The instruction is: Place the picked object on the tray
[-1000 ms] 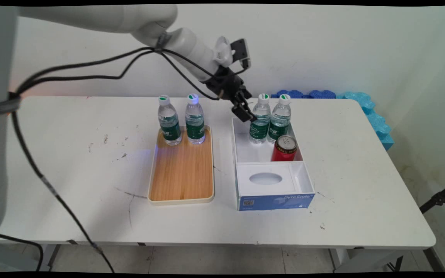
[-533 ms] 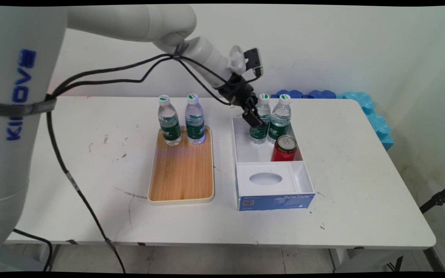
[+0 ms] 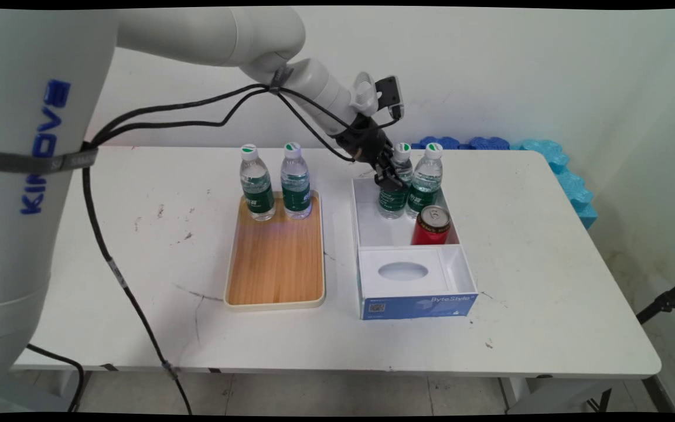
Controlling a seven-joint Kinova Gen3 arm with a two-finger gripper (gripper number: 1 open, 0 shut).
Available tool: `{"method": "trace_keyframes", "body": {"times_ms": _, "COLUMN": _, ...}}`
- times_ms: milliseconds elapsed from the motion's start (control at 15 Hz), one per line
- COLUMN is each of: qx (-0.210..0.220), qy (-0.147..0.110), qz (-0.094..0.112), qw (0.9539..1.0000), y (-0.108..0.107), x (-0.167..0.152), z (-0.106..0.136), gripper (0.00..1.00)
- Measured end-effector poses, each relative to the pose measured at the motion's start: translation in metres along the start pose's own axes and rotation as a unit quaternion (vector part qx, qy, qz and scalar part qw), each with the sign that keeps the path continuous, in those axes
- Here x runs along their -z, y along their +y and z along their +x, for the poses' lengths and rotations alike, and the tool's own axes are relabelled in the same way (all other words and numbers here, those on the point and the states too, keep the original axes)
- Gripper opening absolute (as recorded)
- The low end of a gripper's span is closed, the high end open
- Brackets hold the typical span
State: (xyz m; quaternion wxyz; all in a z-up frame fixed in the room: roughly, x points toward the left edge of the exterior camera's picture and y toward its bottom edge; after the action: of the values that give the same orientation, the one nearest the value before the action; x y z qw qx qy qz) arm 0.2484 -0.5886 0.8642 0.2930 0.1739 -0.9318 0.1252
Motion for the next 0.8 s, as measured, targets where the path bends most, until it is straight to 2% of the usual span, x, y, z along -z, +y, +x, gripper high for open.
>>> {"method": "trace_keyframes", "body": {"times_ms": 200, "qx": 0.006, "qy": 0.012, "qz": 0.004, "qw": 0.9999, "y": 0.001, "x": 0.015, "z": 0.004, "gripper": 0.0}}
{"method": "trace_keyframes", "body": {"times_ms": 533, "qx": 0.017, "qy": 0.043, "qz": 0.012, "qw": 0.9989, "y": 0.005, "x": 0.058, "z": 0.012, "gripper": 0.0}}
{"method": "trace_keyframes", "body": {"times_ms": 800, "qx": 0.025, "qy": 0.064, "qz": 0.02, "qw": 0.9974, "y": 0.011, "x": 0.095, "z": 0.007, "gripper": 0.0}}
